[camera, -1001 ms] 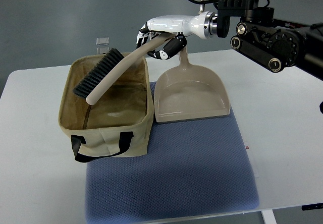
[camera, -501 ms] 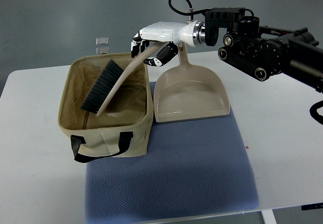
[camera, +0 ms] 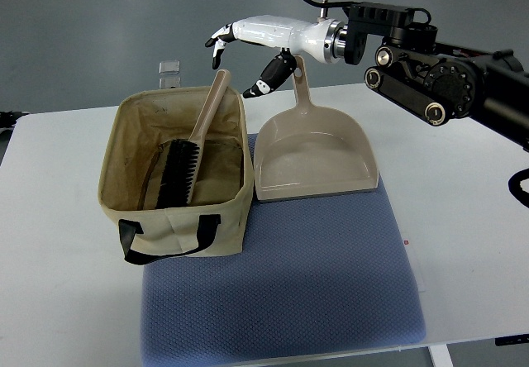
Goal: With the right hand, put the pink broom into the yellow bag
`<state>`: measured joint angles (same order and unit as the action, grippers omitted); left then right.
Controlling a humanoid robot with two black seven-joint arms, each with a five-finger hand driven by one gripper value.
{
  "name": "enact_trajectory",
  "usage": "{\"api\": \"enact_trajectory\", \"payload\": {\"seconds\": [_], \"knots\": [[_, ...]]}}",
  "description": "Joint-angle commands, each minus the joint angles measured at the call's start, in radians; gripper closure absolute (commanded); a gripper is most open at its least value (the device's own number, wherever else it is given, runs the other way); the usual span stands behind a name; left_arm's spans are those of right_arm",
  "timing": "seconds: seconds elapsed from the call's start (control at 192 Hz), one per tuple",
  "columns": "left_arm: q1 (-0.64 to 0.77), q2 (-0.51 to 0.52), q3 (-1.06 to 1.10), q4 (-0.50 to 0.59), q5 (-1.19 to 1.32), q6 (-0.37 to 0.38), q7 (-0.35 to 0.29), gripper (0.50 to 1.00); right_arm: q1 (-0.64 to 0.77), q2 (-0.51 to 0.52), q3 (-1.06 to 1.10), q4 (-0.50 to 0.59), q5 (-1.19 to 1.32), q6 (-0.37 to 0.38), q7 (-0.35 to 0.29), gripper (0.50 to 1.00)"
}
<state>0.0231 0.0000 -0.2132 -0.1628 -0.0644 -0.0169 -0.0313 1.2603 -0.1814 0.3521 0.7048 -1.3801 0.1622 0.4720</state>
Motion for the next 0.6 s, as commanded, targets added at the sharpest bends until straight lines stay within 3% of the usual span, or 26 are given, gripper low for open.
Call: {"api": "enact_trajectory", "payload": {"seconds": [0.0, 0.198, 0.323, 0.595], "knots": [[0.000, 0.000, 0.000, 0.000, 0.000, 0.000, 0.001, 0.500, -0.078, -0.035, 0.130, -0.001, 0.076, 0.008, 0.000, 0.640], [0.000, 0.000, 0.000, 0.000, 0.000, 0.000, 0.001, 0.500, -0.280, -0.078, 0.341, -0.007, 0.371, -0.015, -0.010, 0.626], [0.000, 0.000, 0.000, 0.000, 0.000, 0.000, 0.001, 0.500, -0.390, -0.087, 0.426, -0.022, 0.573, -0.089, -0.012, 0.603], [0.000, 0.000, -0.002, 0.000, 0.000, 0.000, 0.001, 0.500, -0.483, -0.067, 0.453, -0.068, 1.058, -0.090, -0.015, 0.603]]}}
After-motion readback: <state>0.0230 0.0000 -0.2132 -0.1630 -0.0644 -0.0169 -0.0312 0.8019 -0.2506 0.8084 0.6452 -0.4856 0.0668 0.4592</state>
